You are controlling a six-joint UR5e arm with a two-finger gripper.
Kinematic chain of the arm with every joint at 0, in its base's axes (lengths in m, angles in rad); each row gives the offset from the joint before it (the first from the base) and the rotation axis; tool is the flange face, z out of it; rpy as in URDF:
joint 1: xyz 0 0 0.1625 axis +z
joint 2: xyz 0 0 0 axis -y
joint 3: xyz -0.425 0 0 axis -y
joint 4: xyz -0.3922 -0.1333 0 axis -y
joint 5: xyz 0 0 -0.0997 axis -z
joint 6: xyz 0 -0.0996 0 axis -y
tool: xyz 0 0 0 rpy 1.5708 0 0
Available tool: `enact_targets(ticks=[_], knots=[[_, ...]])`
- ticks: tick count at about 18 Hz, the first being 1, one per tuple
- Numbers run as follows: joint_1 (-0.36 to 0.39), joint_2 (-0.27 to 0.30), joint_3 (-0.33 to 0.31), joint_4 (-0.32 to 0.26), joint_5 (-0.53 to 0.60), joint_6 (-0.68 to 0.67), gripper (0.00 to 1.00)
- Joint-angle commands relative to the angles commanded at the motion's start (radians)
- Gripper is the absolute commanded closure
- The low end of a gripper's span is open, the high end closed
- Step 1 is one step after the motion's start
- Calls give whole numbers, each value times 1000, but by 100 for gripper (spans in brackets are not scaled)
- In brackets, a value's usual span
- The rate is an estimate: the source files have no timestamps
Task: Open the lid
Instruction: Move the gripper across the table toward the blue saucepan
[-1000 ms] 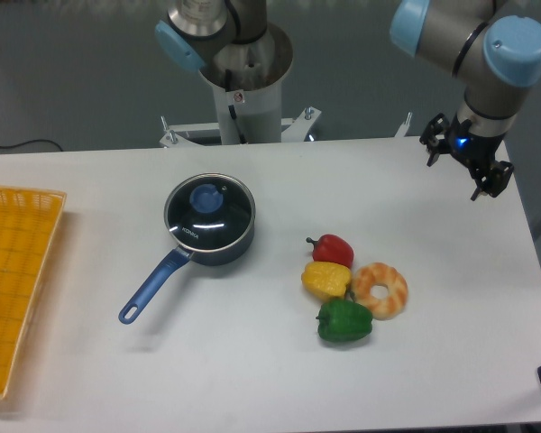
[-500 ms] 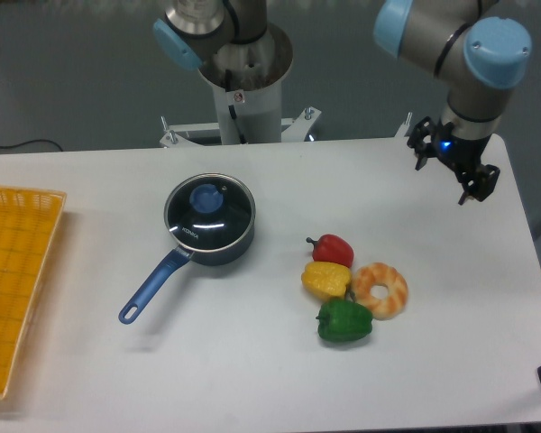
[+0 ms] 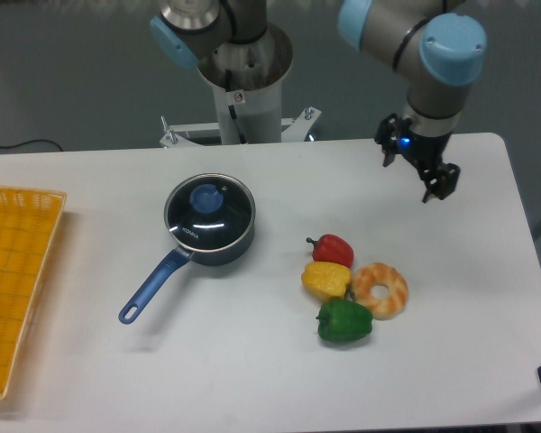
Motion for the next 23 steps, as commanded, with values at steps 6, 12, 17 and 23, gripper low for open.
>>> enact_targets(ticks=[6,12,17,23], knots=[[-43,61,-97,0,-29,-44,0],[-43,147,-196,2,-66,-95,0],[-89,204,-258,6,-64,-152,0],[-172,229,-292,48,-58,-268,0]])
